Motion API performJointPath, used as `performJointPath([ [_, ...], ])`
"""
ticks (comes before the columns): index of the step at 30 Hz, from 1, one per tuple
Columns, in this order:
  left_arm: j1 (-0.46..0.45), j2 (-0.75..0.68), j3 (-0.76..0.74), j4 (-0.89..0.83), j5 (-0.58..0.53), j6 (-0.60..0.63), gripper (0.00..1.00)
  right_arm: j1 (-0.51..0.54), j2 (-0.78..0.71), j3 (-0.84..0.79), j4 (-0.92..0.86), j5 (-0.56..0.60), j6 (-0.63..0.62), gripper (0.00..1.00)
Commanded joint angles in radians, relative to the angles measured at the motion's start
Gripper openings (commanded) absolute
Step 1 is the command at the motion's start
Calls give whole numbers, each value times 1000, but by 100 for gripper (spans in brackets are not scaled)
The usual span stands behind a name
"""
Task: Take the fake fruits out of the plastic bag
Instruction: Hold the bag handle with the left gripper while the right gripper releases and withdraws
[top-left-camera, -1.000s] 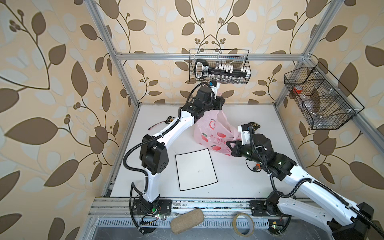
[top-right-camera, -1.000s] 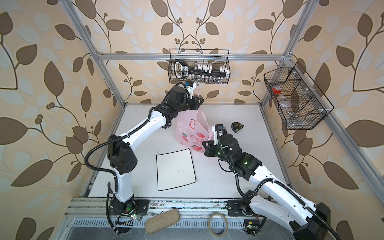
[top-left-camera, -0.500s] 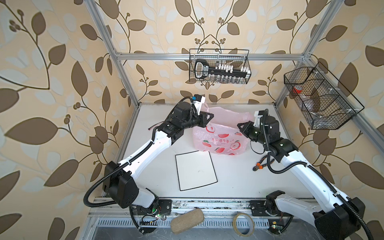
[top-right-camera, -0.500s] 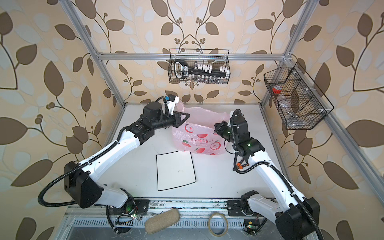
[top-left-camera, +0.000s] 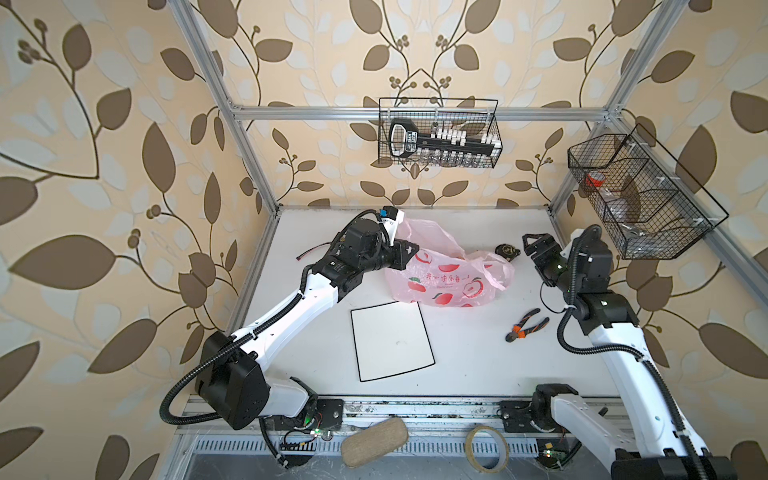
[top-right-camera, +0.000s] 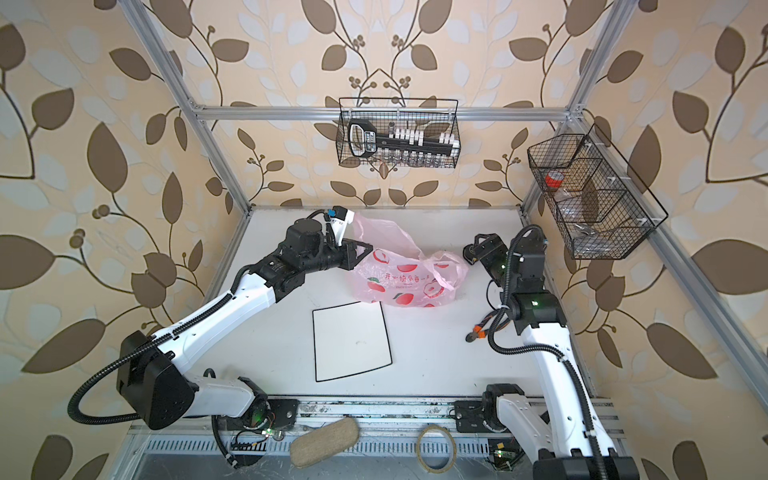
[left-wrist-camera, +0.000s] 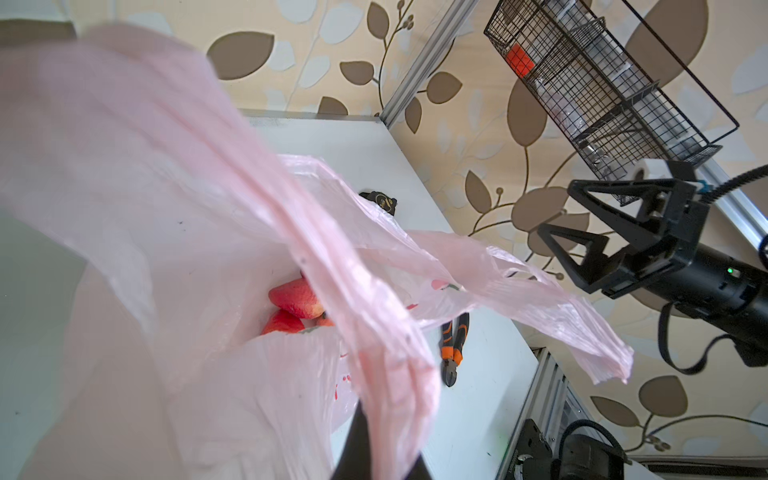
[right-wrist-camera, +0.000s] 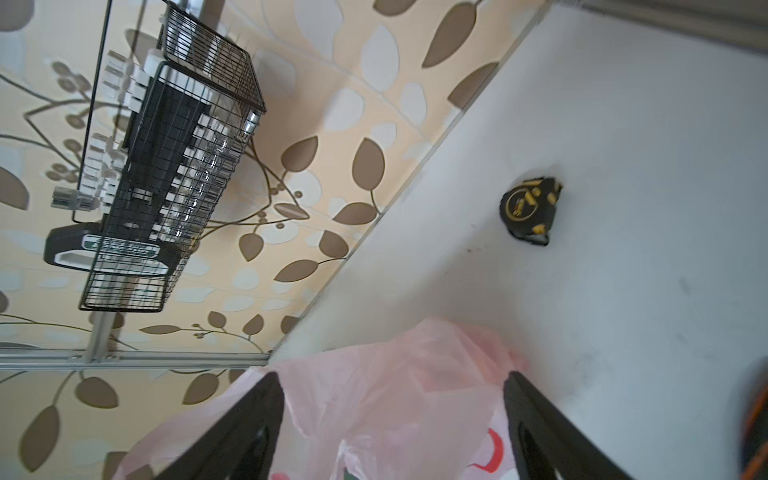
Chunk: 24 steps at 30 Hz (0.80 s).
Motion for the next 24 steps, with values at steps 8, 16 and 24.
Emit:
performJointPath([
  [8,2,-84,-16,24,21,35,0,107,56,323,-292,-236,-876,79],
  [16,3,-92,-28,17,14,36,0,442,134,379,-563,-32,-943,74],
  [24,2,-92,-27,11,15,25,0,614,215,355,-605,218,-885,63],
])
